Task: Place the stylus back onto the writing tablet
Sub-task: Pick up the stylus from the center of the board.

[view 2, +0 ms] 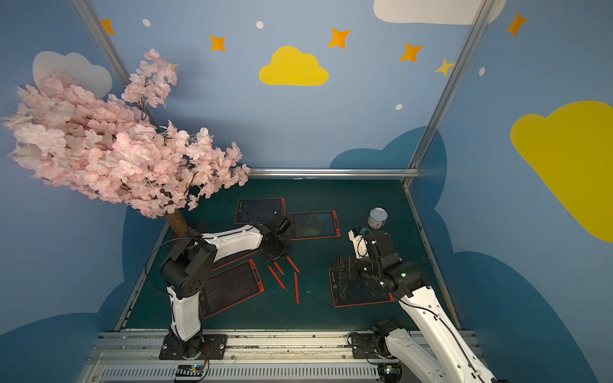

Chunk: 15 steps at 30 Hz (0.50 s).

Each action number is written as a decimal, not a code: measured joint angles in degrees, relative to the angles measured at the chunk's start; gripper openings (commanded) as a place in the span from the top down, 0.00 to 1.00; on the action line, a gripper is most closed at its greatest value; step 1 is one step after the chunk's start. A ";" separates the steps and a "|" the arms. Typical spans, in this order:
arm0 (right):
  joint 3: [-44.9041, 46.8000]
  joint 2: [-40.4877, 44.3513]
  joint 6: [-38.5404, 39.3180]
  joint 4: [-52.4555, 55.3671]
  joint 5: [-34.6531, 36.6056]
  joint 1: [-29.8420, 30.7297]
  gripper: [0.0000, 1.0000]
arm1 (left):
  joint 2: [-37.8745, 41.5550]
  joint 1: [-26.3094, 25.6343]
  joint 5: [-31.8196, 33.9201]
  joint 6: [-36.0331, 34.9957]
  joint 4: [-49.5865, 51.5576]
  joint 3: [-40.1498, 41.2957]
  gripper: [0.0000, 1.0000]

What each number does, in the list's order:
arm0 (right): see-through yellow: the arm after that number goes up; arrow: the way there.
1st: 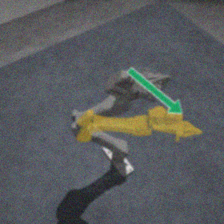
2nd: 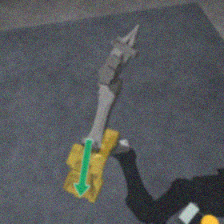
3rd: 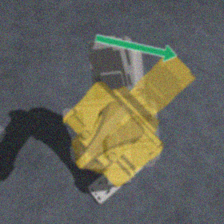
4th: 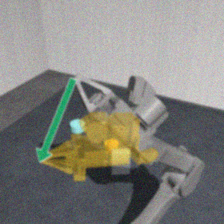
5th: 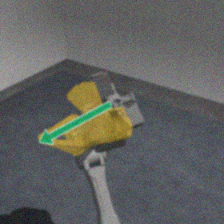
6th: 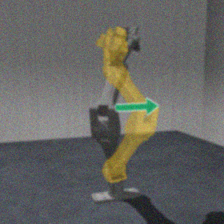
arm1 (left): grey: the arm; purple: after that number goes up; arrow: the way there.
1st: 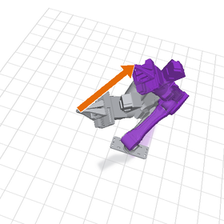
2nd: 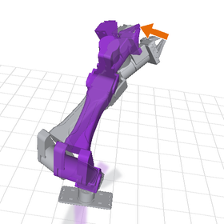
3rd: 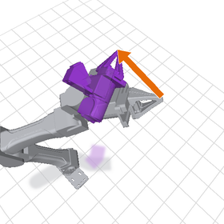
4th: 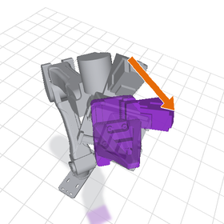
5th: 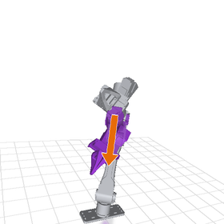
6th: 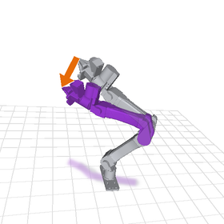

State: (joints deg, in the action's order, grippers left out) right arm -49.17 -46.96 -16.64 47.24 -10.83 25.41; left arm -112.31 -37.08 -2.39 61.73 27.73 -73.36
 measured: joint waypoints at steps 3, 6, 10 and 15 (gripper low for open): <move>0.00 0.20 -0.02 0.15 0.55 0.00 0.07 | -0.09 0.15 -0.22 -0.02 0.00 0.00 0.87; 0.02 0.35 -0.04 0.17 0.96 0.00 0.07 | -0.17 0.44 -0.70 -0.02 -0.15 0.00 0.87; 0.02 0.42 -0.07 0.17 1.38 0.00 0.07 | -0.26 0.59 -0.92 -0.46 -0.37 -0.02 0.90; 0.04 0.42 -0.09 0.17 1.46 0.00 0.07 | -0.42 0.85 -1.38 -1.07 -0.79 -0.02 0.91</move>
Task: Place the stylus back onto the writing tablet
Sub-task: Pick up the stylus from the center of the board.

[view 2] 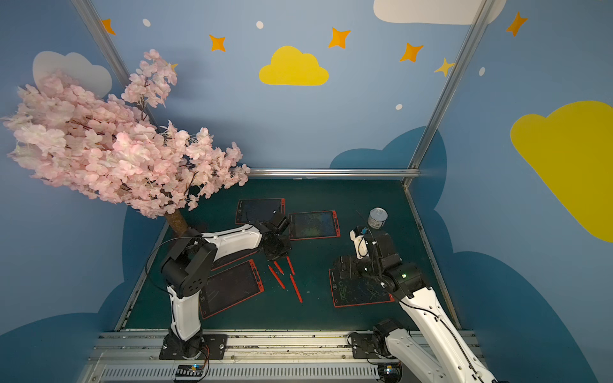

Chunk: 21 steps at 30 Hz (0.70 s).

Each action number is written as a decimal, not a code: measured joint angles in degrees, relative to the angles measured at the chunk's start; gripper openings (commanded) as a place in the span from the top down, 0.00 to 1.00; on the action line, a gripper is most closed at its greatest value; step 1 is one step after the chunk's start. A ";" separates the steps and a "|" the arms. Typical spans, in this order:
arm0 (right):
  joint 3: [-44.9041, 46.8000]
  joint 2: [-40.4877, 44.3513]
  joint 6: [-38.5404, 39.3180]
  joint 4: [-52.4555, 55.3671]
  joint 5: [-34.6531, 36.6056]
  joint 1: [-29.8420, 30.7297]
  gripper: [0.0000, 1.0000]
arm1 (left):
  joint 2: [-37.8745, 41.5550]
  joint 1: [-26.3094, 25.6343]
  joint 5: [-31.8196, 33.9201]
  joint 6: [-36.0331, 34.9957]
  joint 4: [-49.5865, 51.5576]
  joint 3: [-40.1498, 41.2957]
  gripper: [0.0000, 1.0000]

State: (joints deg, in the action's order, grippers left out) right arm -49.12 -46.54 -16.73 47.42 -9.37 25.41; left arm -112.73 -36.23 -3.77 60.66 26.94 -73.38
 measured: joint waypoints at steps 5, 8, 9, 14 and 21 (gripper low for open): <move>0.00 -0.02 0.00 0.00 0.17 0.00 0.07 | -0.31 0.22 -0.72 -0.33 -0.44 -0.11 0.92; 0.00 -0.02 -0.02 0.00 0.31 0.00 0.07 | -0.72 0.28 -1.05 -0.50 -0.28 -0.70 0.93; 0.00 -0.02 -0.04 0.00 0.35 0.00 0.07 | -0.92 0.31 -1.14 -0.66 -0.11 -1.03 0.93; 0.02 -0.02 -0.17 0.00 0.39 0.00 0.07 | -2.60 0.50 -1.16 -1.29 0.42 -3.50 0.91; 0.07 0.00 -0.39 0.00 0.70 0.00 0.07 | -3.61 0.72 -1.36 -2.47 1.55 -5.09 0.95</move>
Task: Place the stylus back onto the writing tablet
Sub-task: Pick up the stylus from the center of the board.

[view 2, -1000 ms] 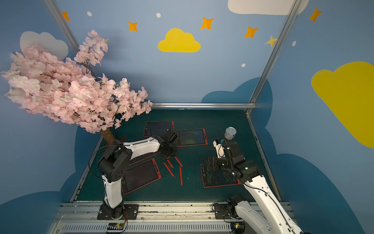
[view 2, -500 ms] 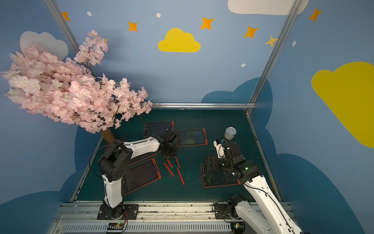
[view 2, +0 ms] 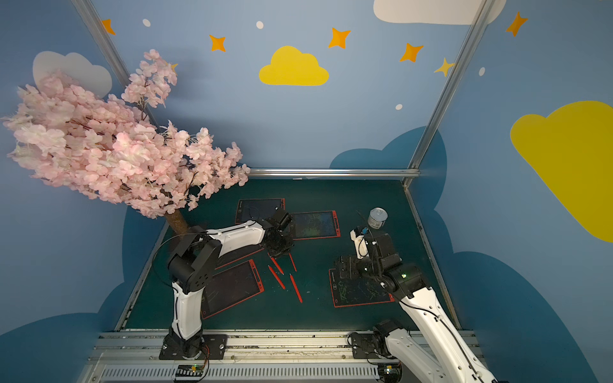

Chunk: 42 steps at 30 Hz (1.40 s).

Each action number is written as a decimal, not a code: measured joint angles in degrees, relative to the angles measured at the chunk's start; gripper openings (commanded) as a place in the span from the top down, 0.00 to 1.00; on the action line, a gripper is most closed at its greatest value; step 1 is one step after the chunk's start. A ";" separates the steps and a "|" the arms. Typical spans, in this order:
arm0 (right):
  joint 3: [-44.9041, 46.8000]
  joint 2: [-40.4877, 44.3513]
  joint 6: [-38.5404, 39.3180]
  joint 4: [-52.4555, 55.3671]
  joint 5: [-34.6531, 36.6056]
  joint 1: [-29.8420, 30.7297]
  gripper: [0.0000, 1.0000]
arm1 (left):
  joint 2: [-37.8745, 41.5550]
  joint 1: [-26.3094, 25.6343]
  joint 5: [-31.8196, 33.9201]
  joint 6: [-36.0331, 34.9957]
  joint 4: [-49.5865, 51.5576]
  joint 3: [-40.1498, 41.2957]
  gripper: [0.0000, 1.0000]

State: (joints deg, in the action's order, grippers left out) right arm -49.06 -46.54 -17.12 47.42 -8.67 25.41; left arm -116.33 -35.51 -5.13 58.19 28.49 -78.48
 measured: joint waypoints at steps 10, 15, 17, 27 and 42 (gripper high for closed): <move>0.28 0.39 -0.68 -0.04 -0.63 0.00 0.09 | -0.13 0.63 -1.62 -4.42 -2.03 0.04 0.97; 0.37 1.38 -1.55 -0.61 -2.08 0.00 0.13 | 0.96 1.40 -5.25 -9.57 -6.01 0.94 0.97; 0.37 1.60 -2.38 -0.96 -3.21 0.00 0.15 | 2.43 1.73 -7.93 -11.98 -7.74 1.01 0.97; 0.37 -1.14 -9.94 -6.32 -8.09 0.00 0.26 | 9.57 2.43 -20.90 -25.03 -14.91 -1.14 0.97; 0.28 -8.46 -21.09 -19.12 -8.98 1.20 0.53 | 15.58 1.44 -20.76 -28.11 -17.44 0.66 0.97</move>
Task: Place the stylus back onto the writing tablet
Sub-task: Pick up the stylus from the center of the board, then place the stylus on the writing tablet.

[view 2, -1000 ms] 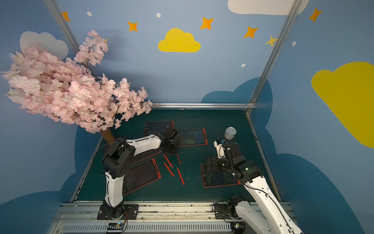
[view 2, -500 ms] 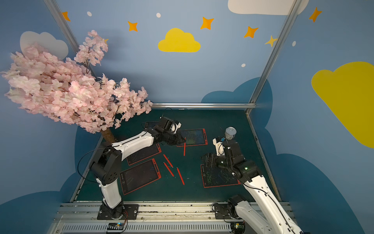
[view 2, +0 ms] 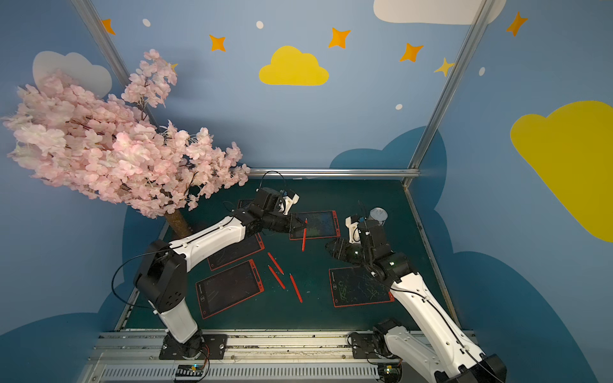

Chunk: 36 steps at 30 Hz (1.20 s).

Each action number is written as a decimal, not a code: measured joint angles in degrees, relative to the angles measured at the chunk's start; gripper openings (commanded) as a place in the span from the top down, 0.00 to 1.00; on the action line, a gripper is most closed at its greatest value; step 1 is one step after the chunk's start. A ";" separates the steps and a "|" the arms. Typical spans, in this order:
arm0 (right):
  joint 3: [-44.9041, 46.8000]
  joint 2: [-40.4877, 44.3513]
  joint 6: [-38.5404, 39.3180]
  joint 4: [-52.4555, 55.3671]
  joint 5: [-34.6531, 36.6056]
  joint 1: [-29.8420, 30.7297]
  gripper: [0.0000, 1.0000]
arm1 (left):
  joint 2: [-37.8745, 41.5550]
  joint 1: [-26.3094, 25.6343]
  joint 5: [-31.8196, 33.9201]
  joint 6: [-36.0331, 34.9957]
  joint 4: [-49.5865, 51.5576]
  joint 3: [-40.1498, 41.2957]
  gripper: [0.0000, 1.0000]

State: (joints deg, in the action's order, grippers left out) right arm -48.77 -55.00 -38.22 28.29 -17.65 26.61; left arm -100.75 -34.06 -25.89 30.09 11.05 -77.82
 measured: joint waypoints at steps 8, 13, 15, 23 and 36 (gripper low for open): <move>-0.15 -6.34 -1.57 -5.73 -2.23 1.16 0.57 | 1.11 -0.66 2.69 3.04 1.18 0.70 0.97; -2.21 -10.91 -1.31 -7.54 -3.45 2.32 0.61 | 1.11 -0.85 3.41 3.61 1.99 0.70 0.97; -3.15 -12.41 -1.16 -8.48 -3.91 2.73 0.62 | 1.11 -0.87 3.45 3.63 2.14 0.70 0.97; -7.54 -17.53 -0.20 -10.05 -5.66 3.54 0.65 | 1.11 -0.96 3.45 3.61 2.23 0.70 0.97; -9.53 -22.49 0.74 -10.91 -5.97 4.76 0.71 | 1.11 -0.98 3.43 3.13 2.25 0.70 0.97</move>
State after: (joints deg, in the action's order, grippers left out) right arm -58.30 -77.49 -37.47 17.39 -23.62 31.38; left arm -99.63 -35.05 -22.46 33.21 13.30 -77.12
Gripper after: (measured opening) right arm 0.295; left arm 0.049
